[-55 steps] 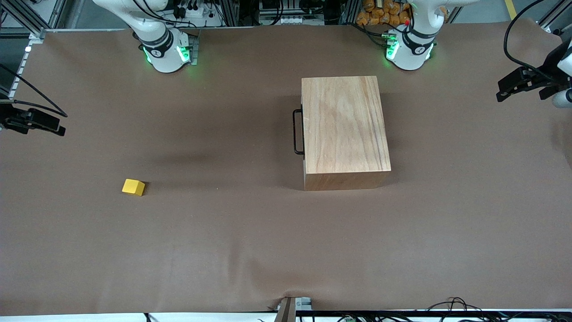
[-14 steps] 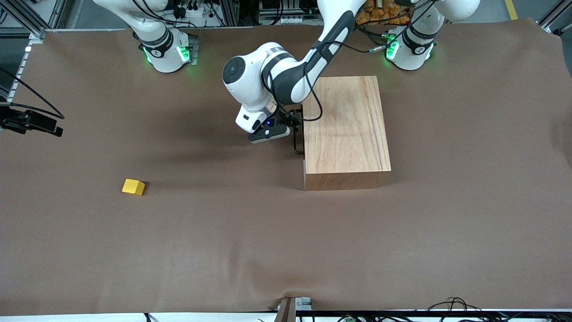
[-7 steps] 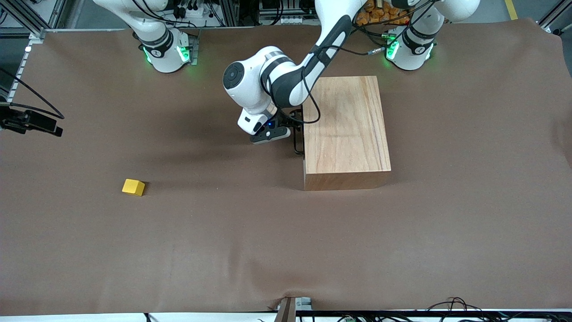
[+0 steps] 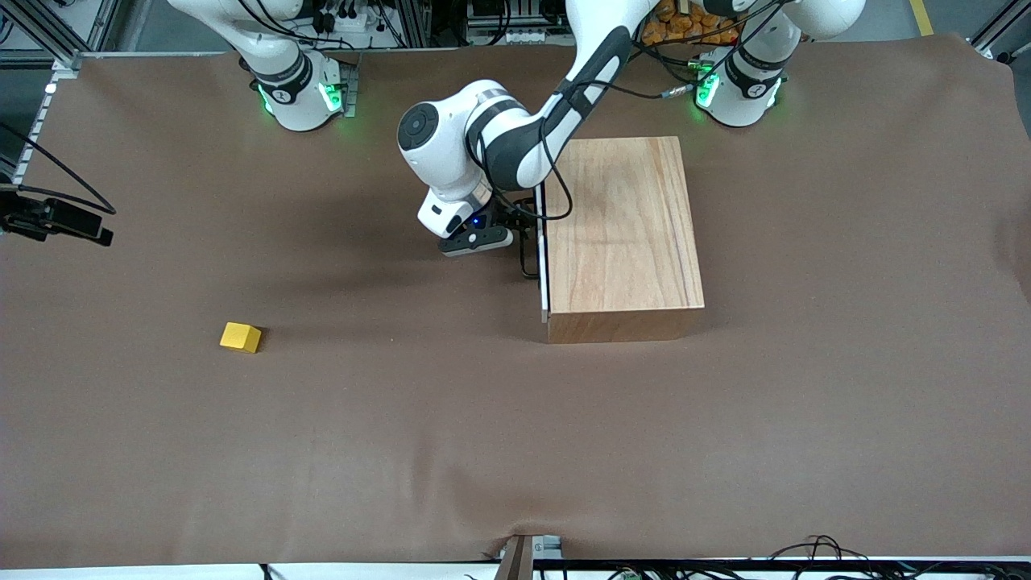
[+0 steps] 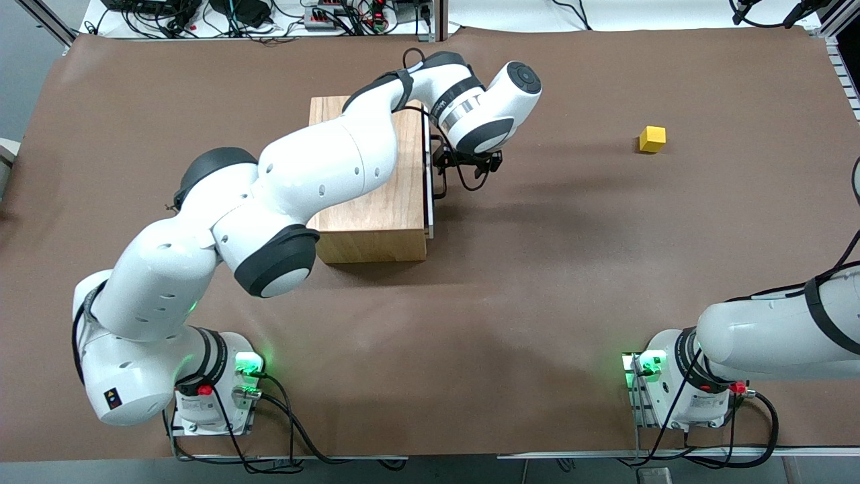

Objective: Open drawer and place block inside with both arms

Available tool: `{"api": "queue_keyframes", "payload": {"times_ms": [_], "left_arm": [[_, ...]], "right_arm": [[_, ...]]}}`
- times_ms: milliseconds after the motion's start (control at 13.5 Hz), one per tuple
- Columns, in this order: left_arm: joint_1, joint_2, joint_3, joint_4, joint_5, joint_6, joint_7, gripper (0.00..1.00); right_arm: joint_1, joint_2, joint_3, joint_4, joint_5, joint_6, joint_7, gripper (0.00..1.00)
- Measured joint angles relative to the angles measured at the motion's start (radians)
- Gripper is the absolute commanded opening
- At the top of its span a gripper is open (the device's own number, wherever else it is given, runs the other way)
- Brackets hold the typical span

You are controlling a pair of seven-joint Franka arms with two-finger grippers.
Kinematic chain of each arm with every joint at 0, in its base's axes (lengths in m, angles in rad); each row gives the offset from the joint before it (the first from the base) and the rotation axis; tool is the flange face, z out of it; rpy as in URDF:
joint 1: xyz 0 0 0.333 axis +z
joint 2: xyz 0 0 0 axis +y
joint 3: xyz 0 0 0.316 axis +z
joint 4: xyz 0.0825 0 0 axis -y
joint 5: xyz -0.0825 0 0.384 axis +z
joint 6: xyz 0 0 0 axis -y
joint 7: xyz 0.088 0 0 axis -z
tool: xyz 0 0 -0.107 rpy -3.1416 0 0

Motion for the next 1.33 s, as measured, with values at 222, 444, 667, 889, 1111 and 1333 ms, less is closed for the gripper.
{"api": "queue_keyframes", "payload": {"times_ms": [222,444,667,889,1111,1333], "left_arm": [[0.0,0.0,-0.017,0.003,0.0,0.017,0.0,1.0],[0.0,0.0,-0.031,0.004,0.0,0.041,0.0,1.0],[0.0,0.0,-0.037,0.005,-0.002,0.072,0.0,1.0],[0.0,0.0,-0.042,0.01,-0.007,0.105,0.0,1.0],[0.0,0.0,-0.047,0.012,-0.008,0.115,0.0,1.0],[0.0,0.0,-0.054,0.012,-0.008,0.137,0.0,1.0]], "right_arm": [[0.0,0.001,0.0,0.0,0.0,-0.001,0.0,1.0],[-0.001,0.001,0.0,0.0,0.0,-0.001,0.0,1.0],[-0.001,0.001,0.0,0.0,0.0,-0.001,0.0,1.0],[-0.001,0.001,0.0,0.0,0.0,-0.001,0.0,1.0],[-0.001,0.001,0.0,0.0,0.0,-0.001,0.0,1.0],[-0.002,0.002,0.0,0.0,0.0,-0.001,0.0,1.0]]}}
